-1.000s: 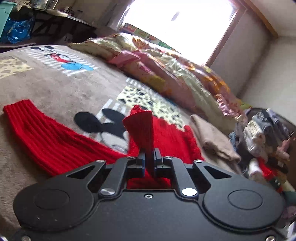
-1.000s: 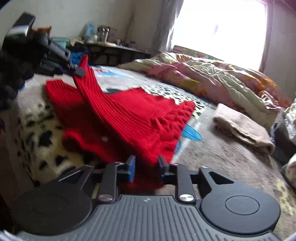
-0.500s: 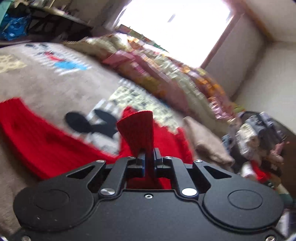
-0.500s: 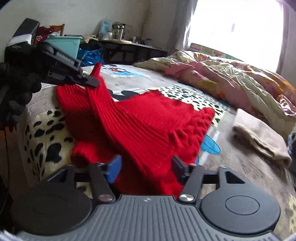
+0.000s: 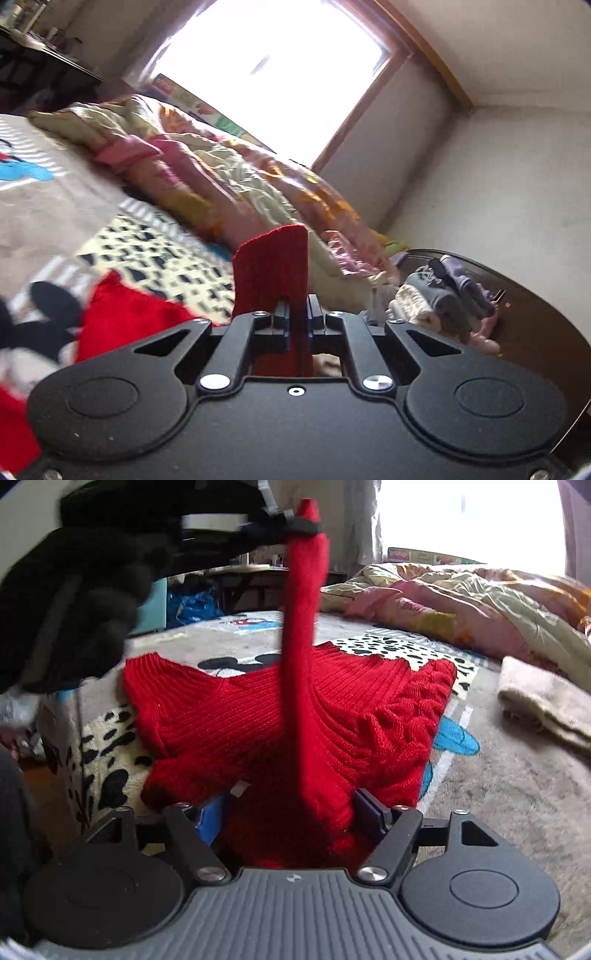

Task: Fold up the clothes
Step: 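Lay the sleeve onto the sweater body and open the left gripper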

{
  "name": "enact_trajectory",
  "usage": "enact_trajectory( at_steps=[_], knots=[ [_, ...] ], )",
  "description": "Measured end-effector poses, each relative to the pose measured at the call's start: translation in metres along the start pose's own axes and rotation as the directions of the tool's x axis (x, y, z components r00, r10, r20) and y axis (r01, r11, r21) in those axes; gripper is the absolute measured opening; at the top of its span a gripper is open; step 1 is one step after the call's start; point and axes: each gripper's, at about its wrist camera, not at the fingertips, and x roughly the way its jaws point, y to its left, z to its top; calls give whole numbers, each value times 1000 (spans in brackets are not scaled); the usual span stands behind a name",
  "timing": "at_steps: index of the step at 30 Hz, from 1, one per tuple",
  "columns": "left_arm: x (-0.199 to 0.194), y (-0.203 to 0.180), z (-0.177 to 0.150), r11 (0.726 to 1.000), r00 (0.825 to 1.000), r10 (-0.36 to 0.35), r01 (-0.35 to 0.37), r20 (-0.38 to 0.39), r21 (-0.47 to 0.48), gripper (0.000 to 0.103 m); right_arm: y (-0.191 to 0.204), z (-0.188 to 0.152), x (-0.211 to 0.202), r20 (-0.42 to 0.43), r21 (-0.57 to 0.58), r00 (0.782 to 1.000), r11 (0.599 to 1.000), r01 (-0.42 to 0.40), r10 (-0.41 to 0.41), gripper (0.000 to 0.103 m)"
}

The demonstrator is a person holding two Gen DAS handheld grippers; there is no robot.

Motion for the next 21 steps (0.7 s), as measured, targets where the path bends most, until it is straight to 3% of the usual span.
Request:
enact_trajectory(
  at_steps=[5,13,16,21],
  knots=[
    [54,1,-7,1000,997,2,1,-75,30,7,-11,-10,-7,59,97,998,994,-43,37,73],
    [113,9,-29,998,982,-5,16,-187,57,7,1,-17,-10,91,19,996,1000,-12,10,75],
    [128,8,-39,998,977,20,-7,-214,64,7,11,-22,-10,104,-42,994,999,25,-20,75],
    [140,4,-57,982,959,132,-92,-252,164,7,20,-27,-11,120,-104,992,993,57,-44,75]
  ],
)
